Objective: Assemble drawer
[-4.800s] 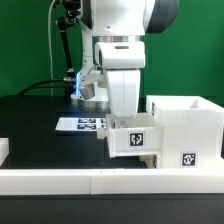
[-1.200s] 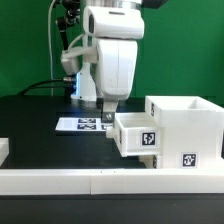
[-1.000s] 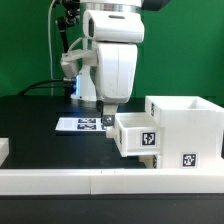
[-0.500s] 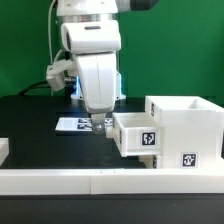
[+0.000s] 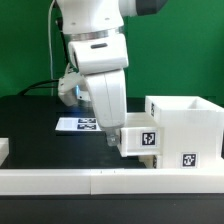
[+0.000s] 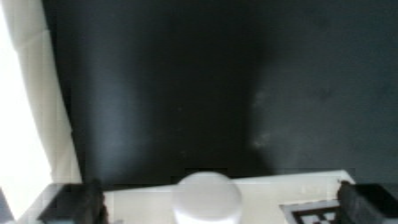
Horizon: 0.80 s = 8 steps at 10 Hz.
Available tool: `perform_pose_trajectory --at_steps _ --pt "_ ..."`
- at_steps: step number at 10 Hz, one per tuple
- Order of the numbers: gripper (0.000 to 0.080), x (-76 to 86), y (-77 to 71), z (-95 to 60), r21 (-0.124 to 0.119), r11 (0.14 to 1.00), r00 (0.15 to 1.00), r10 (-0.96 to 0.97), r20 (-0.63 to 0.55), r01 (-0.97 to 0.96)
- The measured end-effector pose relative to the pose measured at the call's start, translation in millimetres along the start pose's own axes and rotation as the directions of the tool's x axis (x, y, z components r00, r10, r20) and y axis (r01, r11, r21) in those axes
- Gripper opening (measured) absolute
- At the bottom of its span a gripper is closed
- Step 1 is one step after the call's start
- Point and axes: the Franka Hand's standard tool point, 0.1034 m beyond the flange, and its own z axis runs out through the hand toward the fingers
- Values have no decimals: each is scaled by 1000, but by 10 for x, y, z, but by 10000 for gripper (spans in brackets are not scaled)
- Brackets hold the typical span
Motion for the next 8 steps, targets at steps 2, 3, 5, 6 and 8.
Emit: perform_pose_trajectory --at_steps 2,3,5,6,8 --pt "649 95 10 11 -5 1000 1000 -6 5 6" --pt "649 78 6 16 -4 1000 1000 -4 5 4" --pt "649 71 6 17 -4 1000 1000 -2 5 2" --pt "649 80 5 22 -5 1000 1000 -4 4 4" --pt "649 175 -4 63 -14 1000 1000 -13 0 13"
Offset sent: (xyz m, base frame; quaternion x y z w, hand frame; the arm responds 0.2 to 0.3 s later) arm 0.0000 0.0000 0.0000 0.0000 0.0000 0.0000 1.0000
